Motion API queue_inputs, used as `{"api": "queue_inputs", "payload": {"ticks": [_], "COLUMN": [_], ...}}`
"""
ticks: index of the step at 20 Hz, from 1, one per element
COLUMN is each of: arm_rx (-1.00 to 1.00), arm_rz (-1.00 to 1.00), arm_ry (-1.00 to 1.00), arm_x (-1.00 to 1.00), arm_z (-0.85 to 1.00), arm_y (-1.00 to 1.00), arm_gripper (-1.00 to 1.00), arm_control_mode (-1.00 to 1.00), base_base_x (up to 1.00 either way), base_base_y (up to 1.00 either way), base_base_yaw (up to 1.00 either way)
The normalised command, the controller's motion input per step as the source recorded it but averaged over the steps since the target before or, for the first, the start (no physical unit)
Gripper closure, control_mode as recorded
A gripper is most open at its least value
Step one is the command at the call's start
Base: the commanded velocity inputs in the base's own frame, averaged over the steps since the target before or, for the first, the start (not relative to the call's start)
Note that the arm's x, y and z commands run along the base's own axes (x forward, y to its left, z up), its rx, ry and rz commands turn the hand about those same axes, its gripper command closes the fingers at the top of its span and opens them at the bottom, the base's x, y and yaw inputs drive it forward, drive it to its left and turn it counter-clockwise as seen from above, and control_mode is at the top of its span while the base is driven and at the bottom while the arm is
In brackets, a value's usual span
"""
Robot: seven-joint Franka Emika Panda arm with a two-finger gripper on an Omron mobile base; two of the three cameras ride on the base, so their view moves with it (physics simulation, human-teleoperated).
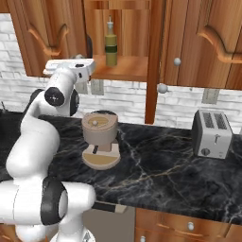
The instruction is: Move the oil and vinegar bottle and syrup bottle from the cabinet to the dining counter.
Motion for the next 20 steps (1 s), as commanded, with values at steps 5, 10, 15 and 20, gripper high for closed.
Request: {"api": "queue_inputs", "payload": {"ticks": [5,10,15,20], "arm_rx": [0.00,-0.03,-0.07,-0.07], "arm_rz": [0.13,0.07,0.04,0.01], "arm_ry": [-0.06,-0.06,-0.04,-0.05], "arm_x": [-0.71,-0.83,-0.87,-0.93], "arm_z": [0.28,0.56,0.64,0.66], "arm_y": [0.00,0.01,0.05,0.03], "arm_gripper": [1.00,1.00,1.00,1.00], "arm_control_mode": [-1.00,-1.00,-1.00,-1.00], "base_base_x": [0.00,0.00,0.00,0.00], "base_base_y": [0.00,0.00,0.00,0.00], "base_base_yaw": [0.00,0.00,0.00,0.00]}}
